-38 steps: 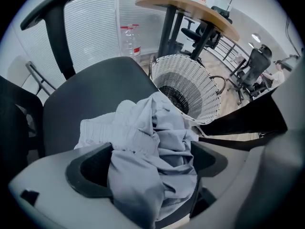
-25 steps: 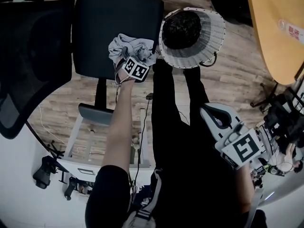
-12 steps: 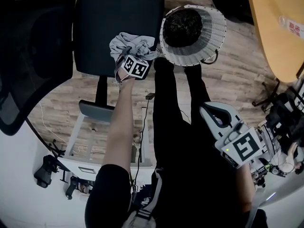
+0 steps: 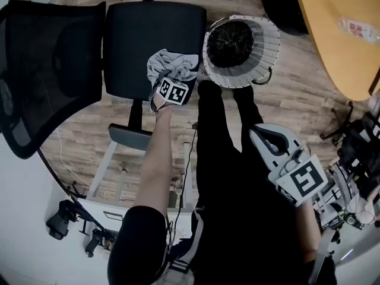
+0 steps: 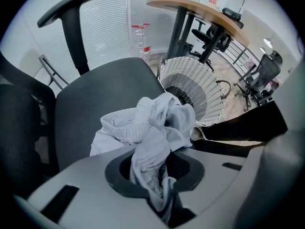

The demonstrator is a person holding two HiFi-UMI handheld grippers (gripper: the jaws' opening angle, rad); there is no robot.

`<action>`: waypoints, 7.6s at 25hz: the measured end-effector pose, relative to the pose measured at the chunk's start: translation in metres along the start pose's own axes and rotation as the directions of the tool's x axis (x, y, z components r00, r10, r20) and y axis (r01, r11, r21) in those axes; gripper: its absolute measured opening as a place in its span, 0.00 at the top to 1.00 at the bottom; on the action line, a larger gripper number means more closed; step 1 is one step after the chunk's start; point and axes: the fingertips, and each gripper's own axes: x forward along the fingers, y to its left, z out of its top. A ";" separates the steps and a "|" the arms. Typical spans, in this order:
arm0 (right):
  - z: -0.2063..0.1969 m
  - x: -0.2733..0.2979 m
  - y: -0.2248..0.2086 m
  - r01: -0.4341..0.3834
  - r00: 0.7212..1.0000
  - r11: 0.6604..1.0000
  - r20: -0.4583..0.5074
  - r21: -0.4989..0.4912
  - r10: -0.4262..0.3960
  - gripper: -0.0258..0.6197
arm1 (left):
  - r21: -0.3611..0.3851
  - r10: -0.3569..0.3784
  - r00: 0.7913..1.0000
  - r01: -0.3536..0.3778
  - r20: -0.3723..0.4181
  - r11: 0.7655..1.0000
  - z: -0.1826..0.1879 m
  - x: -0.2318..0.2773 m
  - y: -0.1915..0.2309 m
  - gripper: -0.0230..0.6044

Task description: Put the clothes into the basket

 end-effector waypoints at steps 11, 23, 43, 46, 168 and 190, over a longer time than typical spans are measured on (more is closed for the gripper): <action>0.039 -0.028 0.010 -0.003 0.987 0.998 0.162 -0.055 0.012 0.93 | -0.073 0.025 0.999 -0.023 0.030 0.997 -0.002 -0.079 -0.009 0.83; 0.050 -0.070 -0.010 0.083 0.952 0.996 0.298 -0.043 -0.066 0.93 | 0.012 0.063 0.984 -0.066 0.168 0.998 0.020 -0.152 -0.026 0.83; 0.063 -0.152 -0.120 0.085 0.934 0.992 0.353 -0.088 -0.049 0.93 | 0.021 0.062 0.940 -0.073 0.334 0.997 0.121 -0.229 -0.146 0.83; 0.059 -0.164 -0.140 0.065 0.941 0.993 0.336 -0.098 -0.029 0.93 | 0.011 0.063 0.947 -0.070 0.313 0.997 0.135 -0.221 -0.167 0.83; -0.088 -0.006 -0.202 -0.165 0.986 0.986 -0.005 0.012 0.165 0.93 | -0.044 -0.439 0.878 0.439 -0.193 0.897 0.124 0.114 -0.243 0.50; 0.019 -0.146 -0.159 0.018 0.980 0.995 0.199 -0.093 0.001 0.93 | -0.108 -0.356 0.929 0.367 0.105 0.924 0.152 -0.155 -0.235 0.73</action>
